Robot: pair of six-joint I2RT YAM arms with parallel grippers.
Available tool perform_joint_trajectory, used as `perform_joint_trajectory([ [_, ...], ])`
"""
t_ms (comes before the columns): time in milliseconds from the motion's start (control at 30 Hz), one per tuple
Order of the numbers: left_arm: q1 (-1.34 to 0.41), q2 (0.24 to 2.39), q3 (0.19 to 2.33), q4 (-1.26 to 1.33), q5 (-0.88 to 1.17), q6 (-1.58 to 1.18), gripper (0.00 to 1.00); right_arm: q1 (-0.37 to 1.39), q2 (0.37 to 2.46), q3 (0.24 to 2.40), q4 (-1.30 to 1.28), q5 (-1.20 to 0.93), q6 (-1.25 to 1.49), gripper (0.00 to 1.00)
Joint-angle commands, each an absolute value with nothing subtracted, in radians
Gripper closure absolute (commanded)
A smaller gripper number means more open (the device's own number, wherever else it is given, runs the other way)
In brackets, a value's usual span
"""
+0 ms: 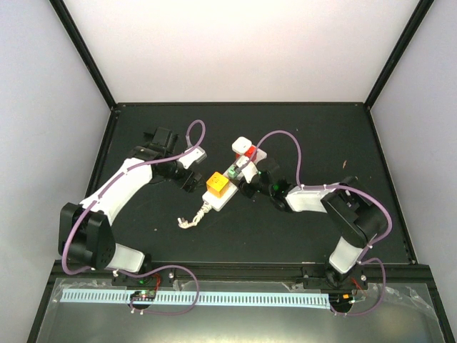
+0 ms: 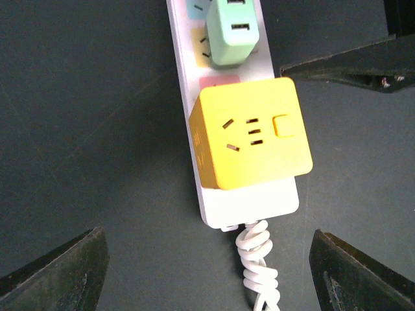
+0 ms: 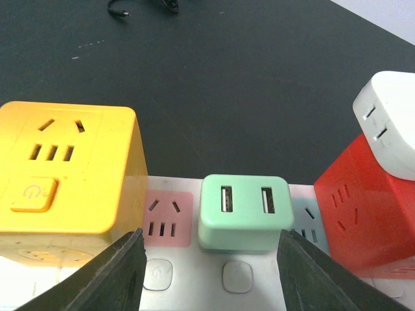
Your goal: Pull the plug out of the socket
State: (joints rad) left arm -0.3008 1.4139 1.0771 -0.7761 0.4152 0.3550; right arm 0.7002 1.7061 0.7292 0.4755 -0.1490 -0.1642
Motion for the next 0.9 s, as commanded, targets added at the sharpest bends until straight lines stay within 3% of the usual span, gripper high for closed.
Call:
perform_joint_trajectory([
  [0,-0.316,1.418,1.050,-0.713,0.392,0.311,0.13,0.699,1.741,0.757,0.552,-0.123,-0.192,0.42],
  [500,-0.374,1.440,1.000,-0.645,0.349,0.247,0.09,0.699,1.842,0.777,0.627,-0.116,-0.204,0.47],
  [633,-0.374,1.449,1.002,-0.645,0.341,0.237,0.09,0.699,1.833,0.765,0.643,-0.121,-0.200,0.32],
  [867,-0.374,1.453,1.003,-0.636,0.331,0.230,0.10,0.699,1.779,0.742,0.651,-0.145,-0.203,0.34],
])
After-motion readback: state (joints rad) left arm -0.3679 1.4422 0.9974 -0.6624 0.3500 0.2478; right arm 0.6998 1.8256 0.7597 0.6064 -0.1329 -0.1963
